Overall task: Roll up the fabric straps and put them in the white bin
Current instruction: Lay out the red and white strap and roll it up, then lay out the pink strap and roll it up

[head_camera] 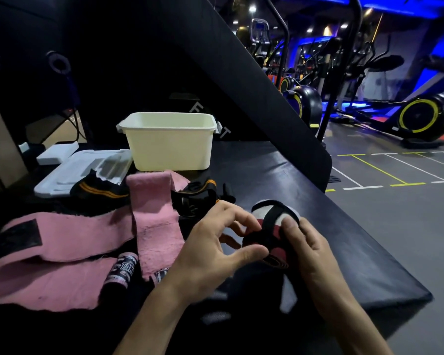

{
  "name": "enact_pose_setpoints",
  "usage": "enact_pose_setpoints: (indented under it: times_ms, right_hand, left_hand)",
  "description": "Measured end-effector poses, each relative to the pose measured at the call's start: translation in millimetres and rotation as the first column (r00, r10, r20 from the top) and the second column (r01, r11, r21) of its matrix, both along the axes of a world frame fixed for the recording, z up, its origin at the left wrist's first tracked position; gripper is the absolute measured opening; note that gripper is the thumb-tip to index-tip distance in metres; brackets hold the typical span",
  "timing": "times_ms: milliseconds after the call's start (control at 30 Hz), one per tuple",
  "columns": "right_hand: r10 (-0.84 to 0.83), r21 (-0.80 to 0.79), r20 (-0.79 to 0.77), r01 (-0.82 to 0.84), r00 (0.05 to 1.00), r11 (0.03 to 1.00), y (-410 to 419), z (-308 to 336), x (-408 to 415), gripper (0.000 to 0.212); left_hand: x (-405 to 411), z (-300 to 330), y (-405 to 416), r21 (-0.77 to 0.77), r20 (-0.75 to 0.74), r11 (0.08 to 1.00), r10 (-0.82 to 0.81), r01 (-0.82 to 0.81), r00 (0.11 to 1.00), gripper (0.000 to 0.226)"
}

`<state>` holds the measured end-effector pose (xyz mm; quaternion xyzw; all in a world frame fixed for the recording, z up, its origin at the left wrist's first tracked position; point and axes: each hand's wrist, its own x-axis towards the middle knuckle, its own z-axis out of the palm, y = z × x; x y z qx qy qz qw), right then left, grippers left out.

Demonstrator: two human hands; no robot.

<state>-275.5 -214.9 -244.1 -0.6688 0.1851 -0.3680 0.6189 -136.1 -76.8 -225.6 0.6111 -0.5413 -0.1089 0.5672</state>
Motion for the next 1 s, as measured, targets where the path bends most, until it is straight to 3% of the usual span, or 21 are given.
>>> enact_pose_setpoints:
  times_ms: [100, 367, 567, 833, 900, 1000]
  right_hand:
    - [-0.015, -0.007, 0.013, 0.015, 1.000, 1.000, 4.0, 2.2, 1.4, 0.027]
    - [-0.107, -0.021, -0.025, 0.106, 0.994, 0.994, 10.0, 3.5, 16.1, 0.021]
    - [-0.169, -0.067, -0.041, 0.166, 0.985, 0.984, 14.1, 3.5, 29.3, 0.041]
    - [-0.103, -0.005, -0.104, 0.103, 0.989, 0.995, 18.9, 6.7, 34.6, 0.060]
    - [-0.097, -0.081, -0.139, 0.087, 0.985, 0.993, 19.7, 14.3, 39.1, 0.062]
    - [-0.087, -0.196, -0.182, 0.051, 0.979, 0.979, 10.3, 31.5, 60.6, 0.063]
  left_hand:
    - [2.7, 0.5, 0.6, 0.003, 0.069, 0.999, 0.044, -0.044, 0.997, 0.028]
    - [15.1, -3.0, 5.0, 0.070, 0.111, 0.995, 0.061, -0.069, 0.992, 0.017]
    - [21.3, -3.0, 7.0, 0.026, 0.191, 0.997, 0.069, -0.075, 0.979, 0.015]
    - [34.0, 8.9, 21.7, 0.053, 0.074, 0.996, 0.071, -0.075, 0.995, 0.027]
    - [41.3, 12.5, 28.2, 0.091, 0.063, 0.992, 0.078, -0.084, 0.995, 0.036]
    - [52.6, 14.9, 40.2, 0.117, 0.157, 0.963, 0.225, -0.244, 0.962, 0.036]
